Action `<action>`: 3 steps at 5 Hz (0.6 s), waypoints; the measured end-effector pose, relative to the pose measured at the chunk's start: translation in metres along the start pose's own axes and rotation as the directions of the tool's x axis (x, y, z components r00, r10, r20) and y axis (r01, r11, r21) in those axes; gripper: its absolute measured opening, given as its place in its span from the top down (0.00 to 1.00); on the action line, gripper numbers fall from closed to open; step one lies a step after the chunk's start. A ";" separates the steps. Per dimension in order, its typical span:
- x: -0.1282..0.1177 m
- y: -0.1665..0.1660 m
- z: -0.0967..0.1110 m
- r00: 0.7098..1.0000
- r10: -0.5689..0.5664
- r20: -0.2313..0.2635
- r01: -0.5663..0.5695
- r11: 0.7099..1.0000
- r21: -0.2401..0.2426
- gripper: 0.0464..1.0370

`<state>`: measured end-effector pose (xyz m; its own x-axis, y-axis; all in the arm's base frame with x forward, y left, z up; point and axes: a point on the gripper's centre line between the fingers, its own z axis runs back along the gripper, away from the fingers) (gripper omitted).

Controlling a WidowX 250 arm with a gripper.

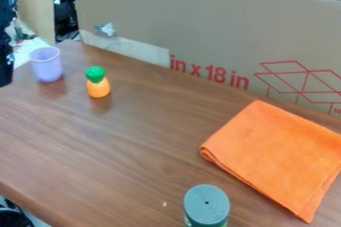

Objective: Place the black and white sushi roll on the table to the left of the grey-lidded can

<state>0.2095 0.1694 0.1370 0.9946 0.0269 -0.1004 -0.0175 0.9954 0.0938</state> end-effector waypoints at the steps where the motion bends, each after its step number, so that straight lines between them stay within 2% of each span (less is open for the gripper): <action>1: -0.010 0.016 -0.004 1.000 0.021 0.002 -0.021 1.000 0.002 0.04; 2: -0.018 0.036 -0.025 0.999 0.010 -0.041 -0.010 1.000 -0.009 0.04; 3: -0.026 0.048 -0.038 0.998 0.016 -0.056 -0.018 0.999 -0.026 0.04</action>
<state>0.1787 0.2199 0.1068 0.9869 0.0484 -0.1540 -0.0380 0.9968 0.0698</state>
